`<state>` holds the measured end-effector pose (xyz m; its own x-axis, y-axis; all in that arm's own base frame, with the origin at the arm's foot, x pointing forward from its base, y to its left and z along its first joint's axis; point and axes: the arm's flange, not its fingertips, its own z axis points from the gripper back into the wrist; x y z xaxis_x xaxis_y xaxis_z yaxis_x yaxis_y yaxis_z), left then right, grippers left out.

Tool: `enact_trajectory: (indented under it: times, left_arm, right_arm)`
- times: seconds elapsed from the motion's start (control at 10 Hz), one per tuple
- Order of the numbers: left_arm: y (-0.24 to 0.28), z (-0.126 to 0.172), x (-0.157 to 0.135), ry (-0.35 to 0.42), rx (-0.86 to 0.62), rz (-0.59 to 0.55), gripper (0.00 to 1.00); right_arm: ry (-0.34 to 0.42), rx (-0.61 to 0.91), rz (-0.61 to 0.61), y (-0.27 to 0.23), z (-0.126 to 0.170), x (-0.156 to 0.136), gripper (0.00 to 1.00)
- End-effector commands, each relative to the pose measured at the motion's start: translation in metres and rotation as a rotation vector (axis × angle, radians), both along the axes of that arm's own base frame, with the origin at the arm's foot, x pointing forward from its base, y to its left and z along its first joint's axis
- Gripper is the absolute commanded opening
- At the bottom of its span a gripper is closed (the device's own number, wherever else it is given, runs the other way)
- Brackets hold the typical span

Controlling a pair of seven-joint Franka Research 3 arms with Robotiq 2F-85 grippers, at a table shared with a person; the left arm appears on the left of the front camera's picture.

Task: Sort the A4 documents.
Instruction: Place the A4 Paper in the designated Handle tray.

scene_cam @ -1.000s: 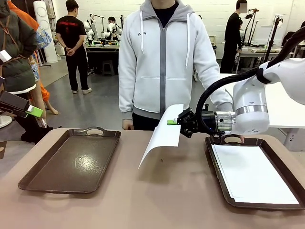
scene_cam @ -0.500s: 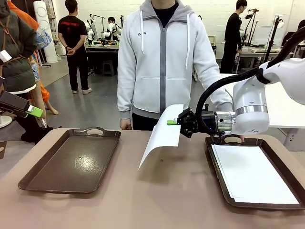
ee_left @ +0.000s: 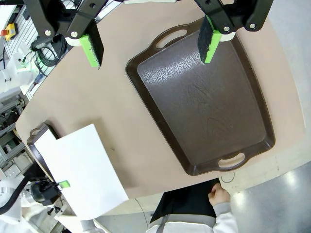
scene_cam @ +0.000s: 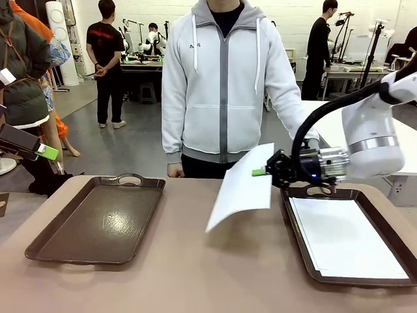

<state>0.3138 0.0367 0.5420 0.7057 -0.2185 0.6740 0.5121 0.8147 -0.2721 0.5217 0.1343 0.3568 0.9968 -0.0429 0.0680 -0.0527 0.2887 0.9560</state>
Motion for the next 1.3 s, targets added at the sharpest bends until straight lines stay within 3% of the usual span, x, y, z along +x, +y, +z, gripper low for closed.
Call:
enact_trajectory:
  times: [0.0,0.4,0.6,0.8,1.0,1.2]
  left_arm:
    - [0.001,-0.001,0.001,-0.003,-0.015,-0.018,1.00]
    - [0.001,-0.001,0.001,-0.003,-0.015,-0.018,1.00]
    - [0.001,-0.001,0.001,-0.003,-0.015,-0.018,1.00]
    - [0.001,-0.001,0.001,-0.003,-0.015,-0.018,1.00]
    - [0.001,-0.001,0.001,-0.003,-0.015,-0.018,1.00]
    - [0.001,-0.001,0.001,-0.003,-0.015,-0.018,1.00]
  right_arm:
    - [0.077,-0.069,0.111,-0.034,0.016,-0.008,0.01]
    - [0.200,-0.084,0.162,-0.109,0.031,-0.009,0.01]
    - [0.178,-0.100,0.184,-0.138,0.032,-0.013,0.01]
    - [0.103,-0.153,0.263,-0.151,0.017,-0.011,0.01]
    - [0.126,-0.202,0.241,-0.163,-0.002,-0.009,0.01]
    - [0.103,-0.270,0.208,-0.177,-0.017,-0.006,0.01]
